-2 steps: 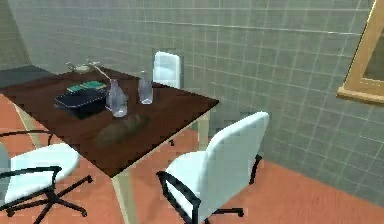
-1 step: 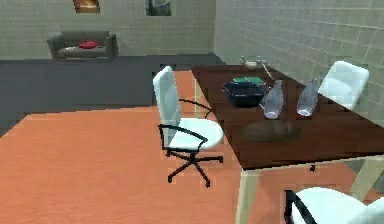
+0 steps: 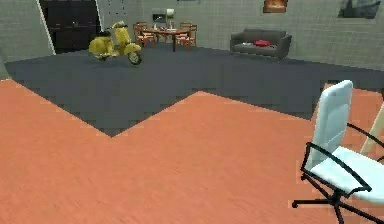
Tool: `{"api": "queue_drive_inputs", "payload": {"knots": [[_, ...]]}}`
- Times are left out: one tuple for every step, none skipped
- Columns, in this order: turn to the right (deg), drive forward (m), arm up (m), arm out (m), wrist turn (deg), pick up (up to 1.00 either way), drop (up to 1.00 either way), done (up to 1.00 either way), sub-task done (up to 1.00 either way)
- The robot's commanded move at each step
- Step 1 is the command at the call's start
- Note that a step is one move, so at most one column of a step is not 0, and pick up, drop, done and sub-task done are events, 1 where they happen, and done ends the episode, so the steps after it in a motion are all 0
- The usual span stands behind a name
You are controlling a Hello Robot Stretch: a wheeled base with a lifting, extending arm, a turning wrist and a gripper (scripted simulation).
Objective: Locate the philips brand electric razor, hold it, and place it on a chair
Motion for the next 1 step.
{"api": "queue_drive_inputs", "payload": {"knots": [[-42.0,0.0,0.0,0.0,0.0,0.0,0.0,0.0,0.0]]}}
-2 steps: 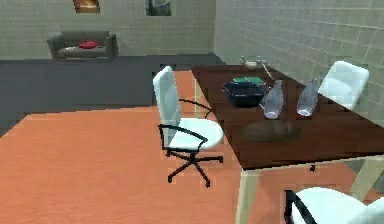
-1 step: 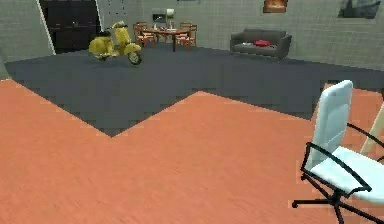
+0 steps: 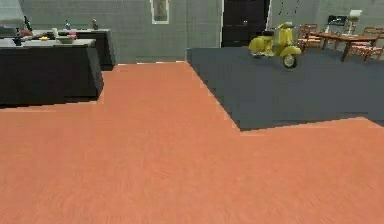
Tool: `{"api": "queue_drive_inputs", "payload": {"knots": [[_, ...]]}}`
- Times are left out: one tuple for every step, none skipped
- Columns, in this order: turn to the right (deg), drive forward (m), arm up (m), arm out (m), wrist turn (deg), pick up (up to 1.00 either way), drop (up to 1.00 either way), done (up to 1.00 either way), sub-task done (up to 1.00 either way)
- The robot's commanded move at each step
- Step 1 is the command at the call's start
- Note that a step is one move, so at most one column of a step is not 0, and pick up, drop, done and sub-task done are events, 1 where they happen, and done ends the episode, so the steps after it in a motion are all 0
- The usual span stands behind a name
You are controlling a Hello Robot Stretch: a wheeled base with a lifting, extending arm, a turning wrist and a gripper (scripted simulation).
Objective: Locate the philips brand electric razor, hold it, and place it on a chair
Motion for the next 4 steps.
{"api": "queue_drive_inputs", "payload": {"knots": [[45.0,0.0,0.0,0.0,0.0,0.0,0.0,0.0,0.0],[45.0,0.0,0.0,0.0,0.0,0.0,0.0,0.0,0.0],[24.0,0.0,0.0,0.0,0.0,0.0,0.0,0.0,0.0],[-45.0,0.0,0.0,0.0,0.0,0.0,0.0,0.0,0.0]]}}
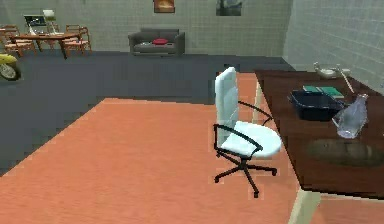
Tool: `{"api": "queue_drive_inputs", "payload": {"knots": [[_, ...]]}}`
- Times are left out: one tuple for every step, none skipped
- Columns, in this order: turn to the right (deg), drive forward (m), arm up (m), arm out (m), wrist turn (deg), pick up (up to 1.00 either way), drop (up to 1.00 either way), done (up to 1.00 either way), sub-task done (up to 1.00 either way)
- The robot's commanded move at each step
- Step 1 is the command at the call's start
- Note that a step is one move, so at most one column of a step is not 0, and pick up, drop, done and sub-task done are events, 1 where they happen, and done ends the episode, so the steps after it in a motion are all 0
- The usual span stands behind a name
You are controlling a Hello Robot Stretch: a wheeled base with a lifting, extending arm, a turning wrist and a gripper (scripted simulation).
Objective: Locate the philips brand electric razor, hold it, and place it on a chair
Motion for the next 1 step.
{"api": "queue_drive_inputs", "payload": {"knots": [[-45.0,0.0,0.0,0.0,0.0,0.0,0.0,0.0,0.0]]}}
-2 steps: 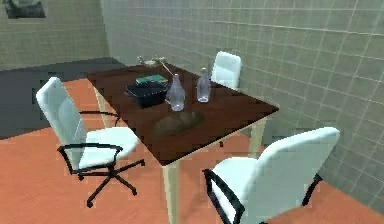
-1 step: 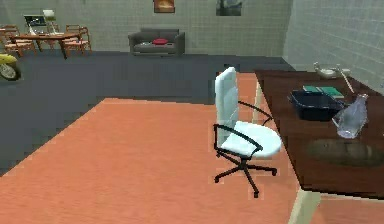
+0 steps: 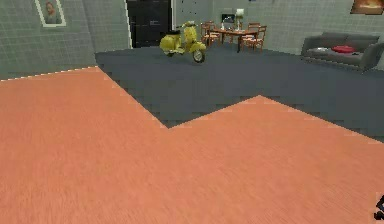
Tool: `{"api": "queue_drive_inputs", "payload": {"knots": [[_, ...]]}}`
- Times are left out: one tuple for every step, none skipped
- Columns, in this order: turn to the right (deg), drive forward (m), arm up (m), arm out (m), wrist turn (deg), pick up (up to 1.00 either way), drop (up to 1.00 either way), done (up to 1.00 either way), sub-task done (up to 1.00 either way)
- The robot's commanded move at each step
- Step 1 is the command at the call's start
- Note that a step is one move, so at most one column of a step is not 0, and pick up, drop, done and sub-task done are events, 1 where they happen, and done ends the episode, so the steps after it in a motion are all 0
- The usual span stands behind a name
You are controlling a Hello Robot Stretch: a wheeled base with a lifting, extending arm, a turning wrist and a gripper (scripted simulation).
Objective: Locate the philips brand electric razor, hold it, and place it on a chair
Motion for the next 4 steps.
{"api": "queue_drive_inputs", "payload": {"knots": [[-9.0,0.0,0.0,0.0,0.0,0.0,0.0,0.0,0.0],[45.0,0.0,0.0,0.0,0.0,0.0,0.0,0.0,0.0],[45.0,0.0,0.0,0.0,0.0,0.0,0.0,0.0,0.0],[-45.0,0.0,0.0,0.0,0.0,0.0,0.0,0.0,0.0]]}}
